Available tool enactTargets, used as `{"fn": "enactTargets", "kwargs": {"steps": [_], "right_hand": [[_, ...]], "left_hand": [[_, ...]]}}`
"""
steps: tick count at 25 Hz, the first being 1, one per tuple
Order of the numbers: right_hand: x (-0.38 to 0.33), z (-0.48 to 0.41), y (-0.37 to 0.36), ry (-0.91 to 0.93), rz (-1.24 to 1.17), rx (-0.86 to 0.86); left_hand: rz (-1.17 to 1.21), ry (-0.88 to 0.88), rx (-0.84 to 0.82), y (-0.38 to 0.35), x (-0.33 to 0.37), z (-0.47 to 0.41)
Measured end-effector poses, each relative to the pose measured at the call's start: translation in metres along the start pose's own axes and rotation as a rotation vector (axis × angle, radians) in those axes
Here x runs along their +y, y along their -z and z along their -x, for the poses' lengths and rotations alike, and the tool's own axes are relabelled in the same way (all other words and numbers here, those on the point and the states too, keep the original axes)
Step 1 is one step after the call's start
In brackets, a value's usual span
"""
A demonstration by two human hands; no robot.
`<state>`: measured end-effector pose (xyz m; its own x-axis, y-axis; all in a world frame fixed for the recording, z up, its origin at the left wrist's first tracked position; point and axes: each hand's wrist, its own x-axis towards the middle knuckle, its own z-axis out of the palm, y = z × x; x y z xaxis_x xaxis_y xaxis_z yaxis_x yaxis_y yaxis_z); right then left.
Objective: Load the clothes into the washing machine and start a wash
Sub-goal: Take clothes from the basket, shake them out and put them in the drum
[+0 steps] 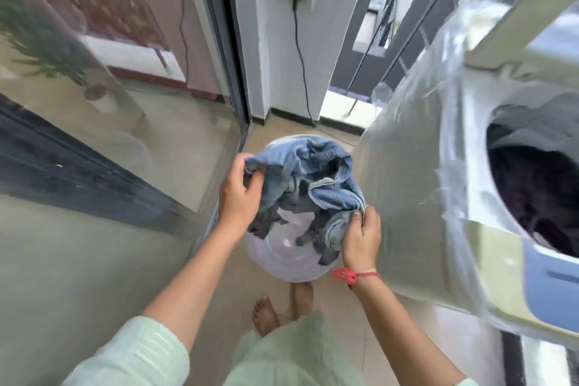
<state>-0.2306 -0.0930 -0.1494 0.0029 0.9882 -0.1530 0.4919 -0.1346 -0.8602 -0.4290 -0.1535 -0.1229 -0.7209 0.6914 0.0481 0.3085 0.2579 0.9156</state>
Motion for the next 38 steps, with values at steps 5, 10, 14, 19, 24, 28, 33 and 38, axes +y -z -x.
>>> {"fn": "enactTargets", "kwargs": {"steps": [5,10,14,19,24,28,33,38], "right_hand": [[-0.066,0.015,0.059,0.102,-0.079,-0.115],[-0.102,0.024,0.091,0.160,-0.128,-0.323],[-0.157,0.034,0.100,0.287,-0.286,-0.371],[-0.239,0.044,0.109,0.658,-0.226,-0.343],[-0.258,0.036,0.086,0.534,-0.327,-0.638],[-0.287,0.006,0.097,0.399,-0.469,-0.396],[-0.356,-0.006,0.155,0.915,-0.032,-0.056],[-0.392,-0.020,0.234,1.261,0.466,-0.058]], "left_hand": [[0.139,-0.272,0.112,0.062,0.130,-0.026],[0.052,-0.552,0.090,0.107,0.209,-0.036],[-0.089,-0.624,-0.130,0.123,0.236,-0.047],[-0.133,-0.643,-0.469,0.133,0.260,-0.033],[-0.133,-0.679,-0.564,0.151,0.293,-0.031],[-0.149,-0.643,-0.409,0.164,0.308,-0.043],[-0.658,-0.567,-0.220,0.163,0.325,-0.049],[-0.537,-0.608,-0.319,0.151,0.351,-0.055]]}}
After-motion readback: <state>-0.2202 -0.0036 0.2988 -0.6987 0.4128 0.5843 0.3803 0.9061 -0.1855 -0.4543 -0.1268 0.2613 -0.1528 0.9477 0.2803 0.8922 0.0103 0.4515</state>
